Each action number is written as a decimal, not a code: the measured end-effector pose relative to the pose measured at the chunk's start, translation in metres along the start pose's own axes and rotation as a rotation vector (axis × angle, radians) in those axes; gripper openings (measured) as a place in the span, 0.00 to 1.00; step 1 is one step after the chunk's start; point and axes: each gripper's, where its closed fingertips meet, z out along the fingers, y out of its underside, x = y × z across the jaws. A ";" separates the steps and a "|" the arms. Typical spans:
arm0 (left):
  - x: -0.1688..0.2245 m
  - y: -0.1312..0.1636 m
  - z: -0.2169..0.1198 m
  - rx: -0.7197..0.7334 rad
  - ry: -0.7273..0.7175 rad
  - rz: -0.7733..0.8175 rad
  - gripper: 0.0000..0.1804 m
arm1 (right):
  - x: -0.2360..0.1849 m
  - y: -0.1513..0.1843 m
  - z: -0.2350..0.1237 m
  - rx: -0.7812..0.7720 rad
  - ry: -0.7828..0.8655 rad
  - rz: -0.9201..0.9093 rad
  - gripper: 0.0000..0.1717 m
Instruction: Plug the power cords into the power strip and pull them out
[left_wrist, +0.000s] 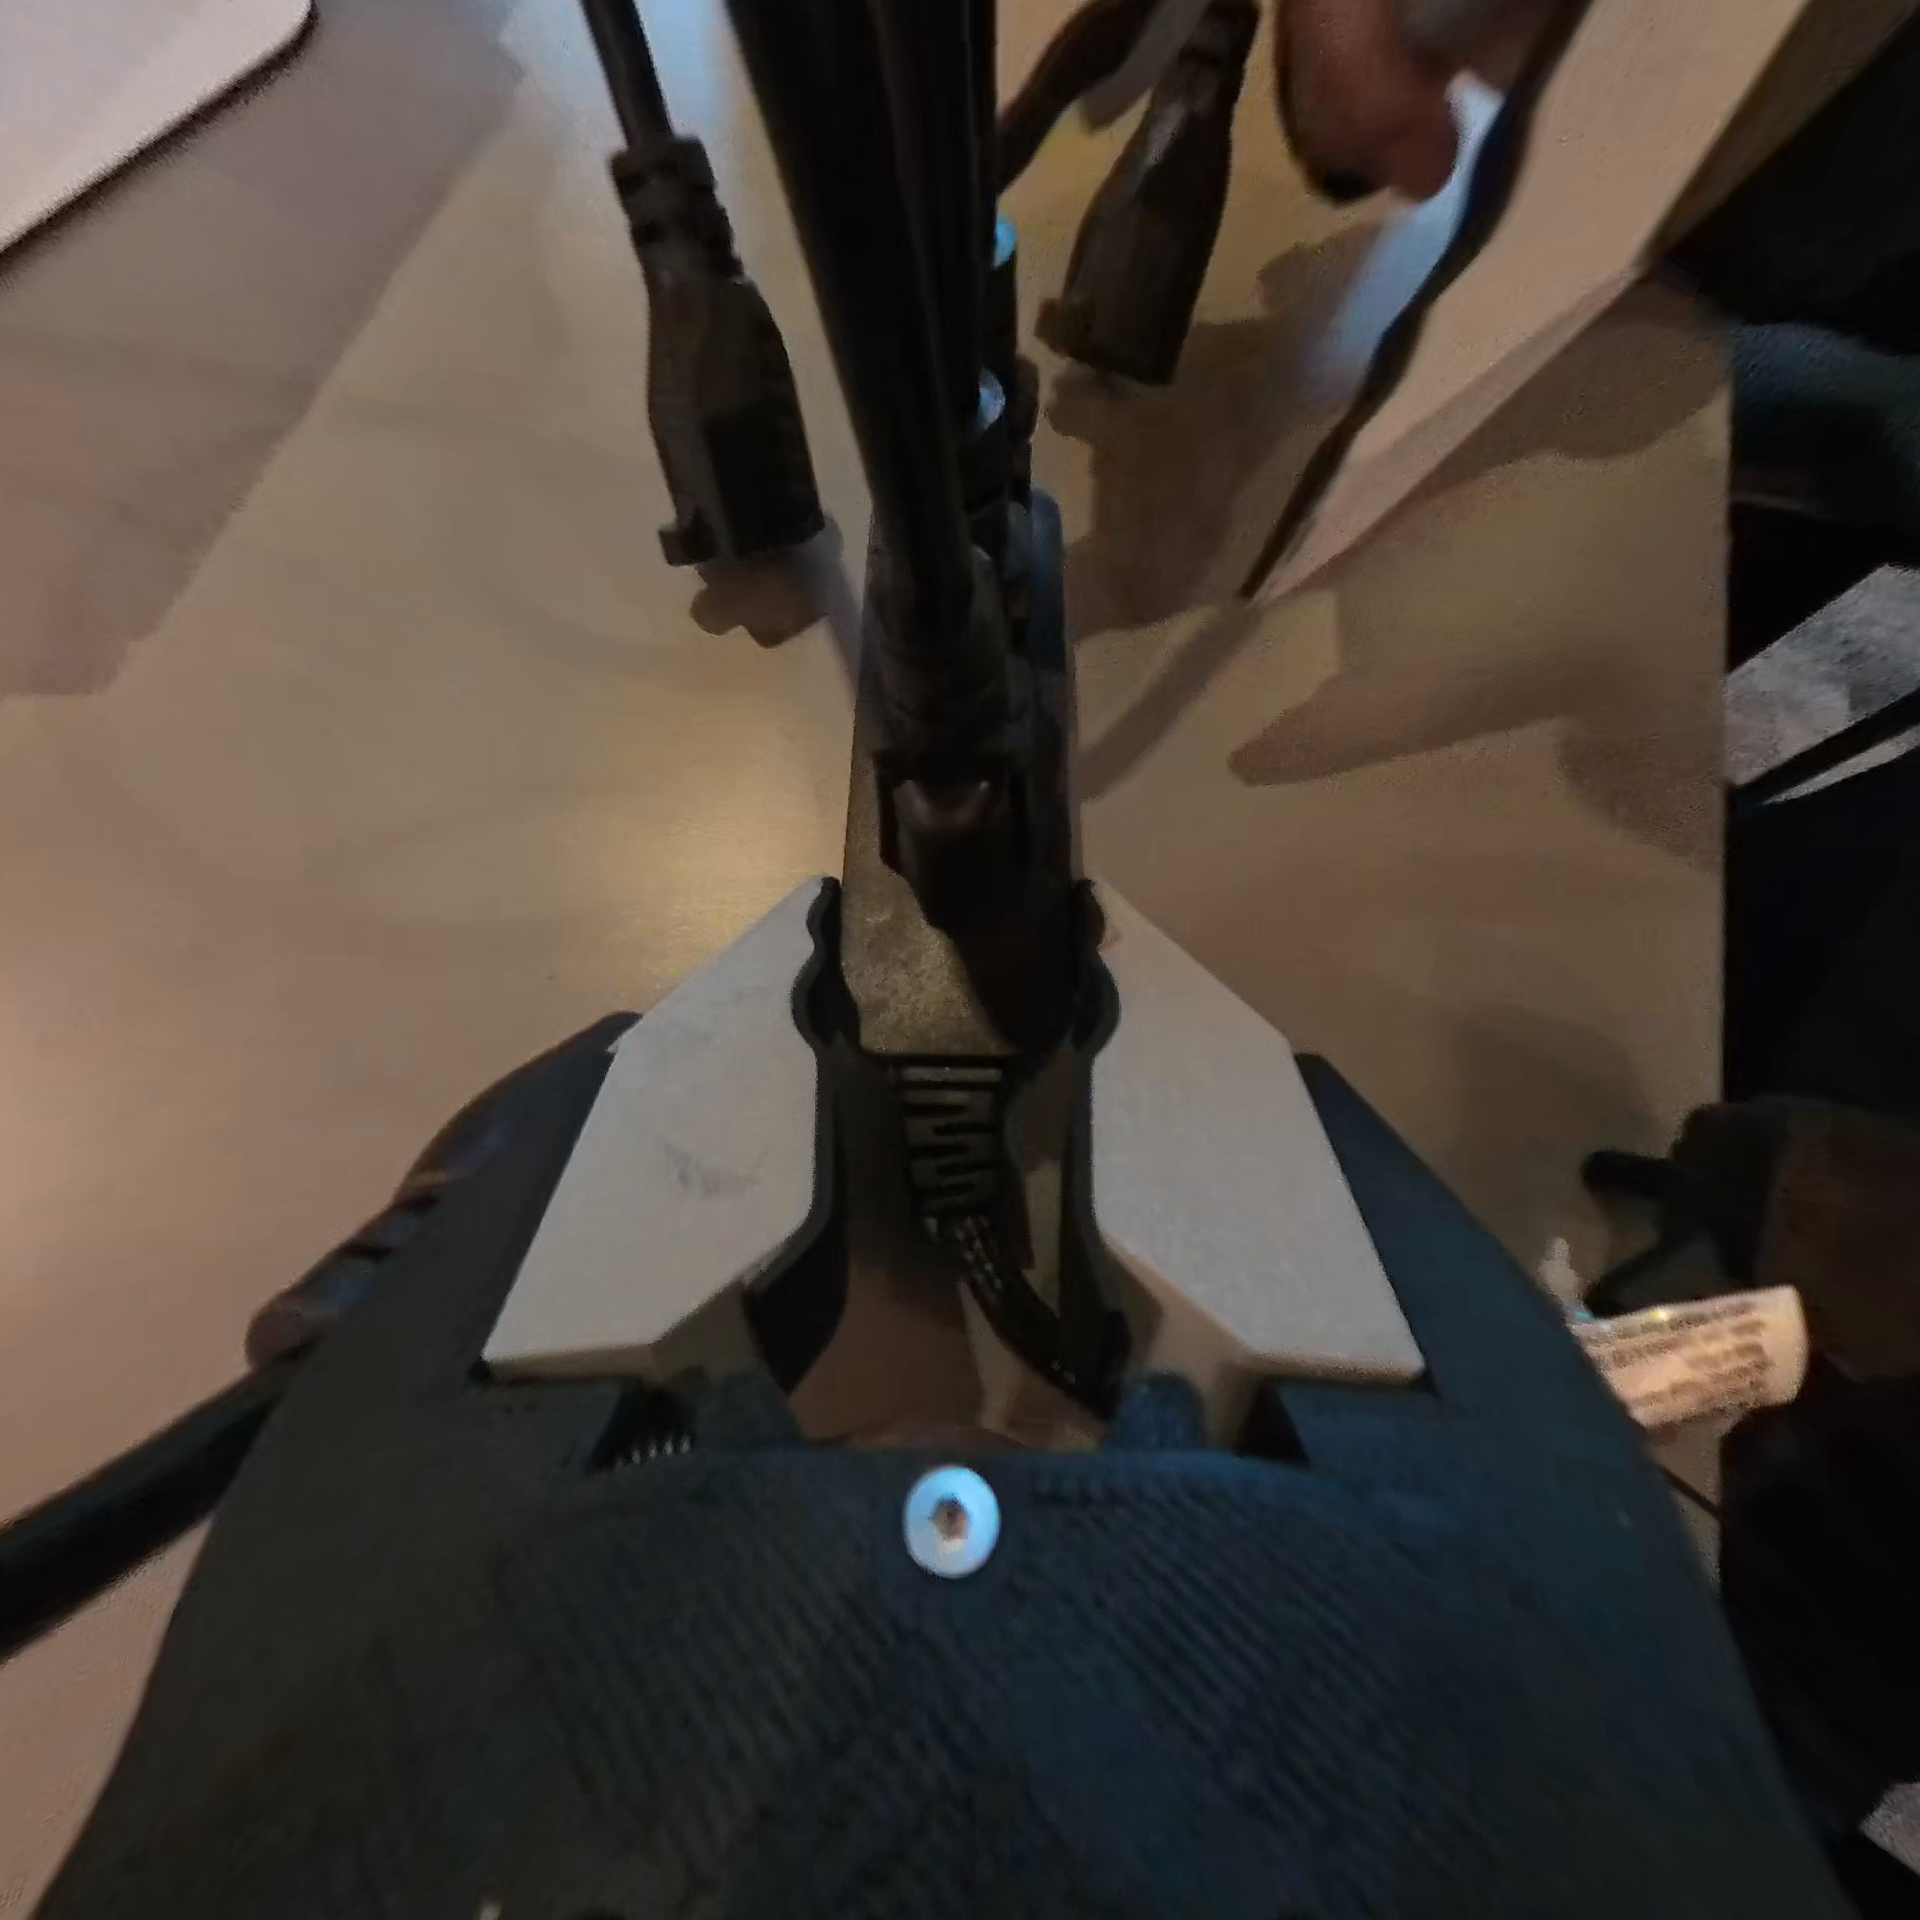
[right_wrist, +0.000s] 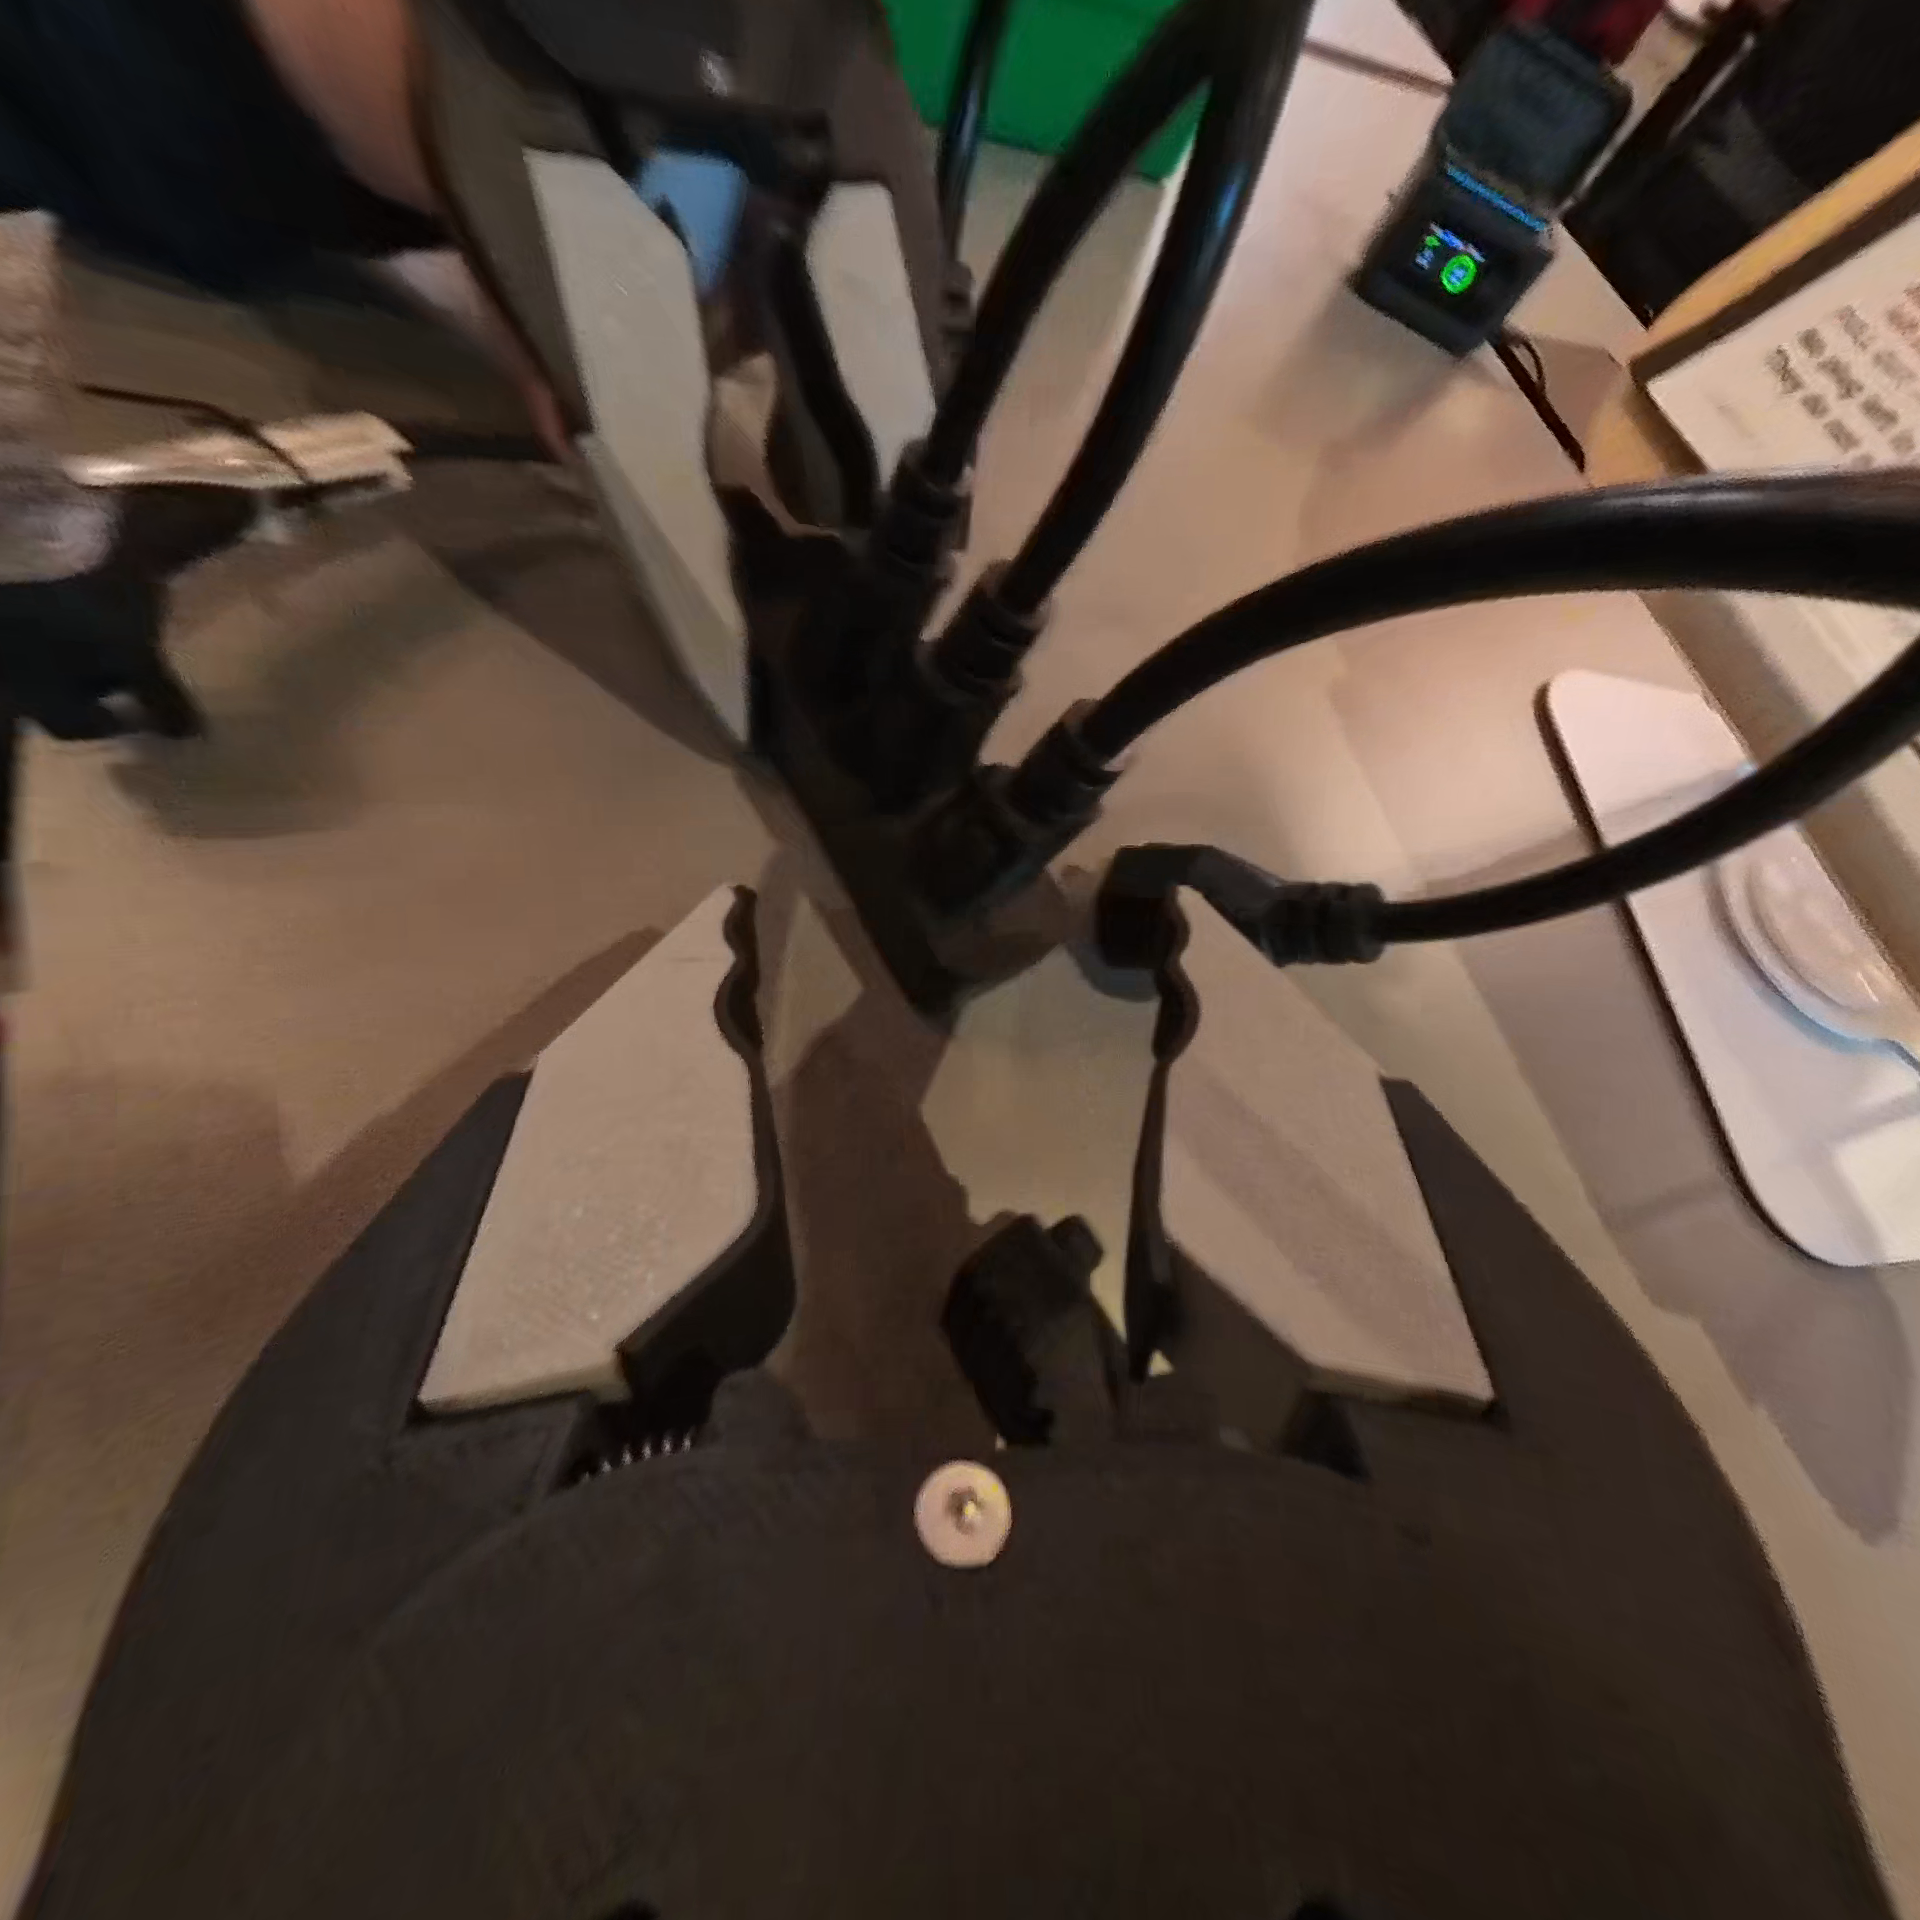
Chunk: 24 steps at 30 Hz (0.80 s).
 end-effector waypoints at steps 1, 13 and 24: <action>-0.003 -0.003 -0.003 0.022 0.016 -0.020 0.23 | 0.007 0.001 0.007 -0.003 0.000 0.012 0.48; -0.035 -0.004 0.009 -0.027 0.132 0.010 0.24 | 0.041 0.010 0.058 -0.055 -0.109 0.026 0.45; -0.037 -0.002 0.012 -0.041 -0.010 0.093 0.25 | 0.029 0.016 0.060 -0.069 -0.090 -0.092 0.33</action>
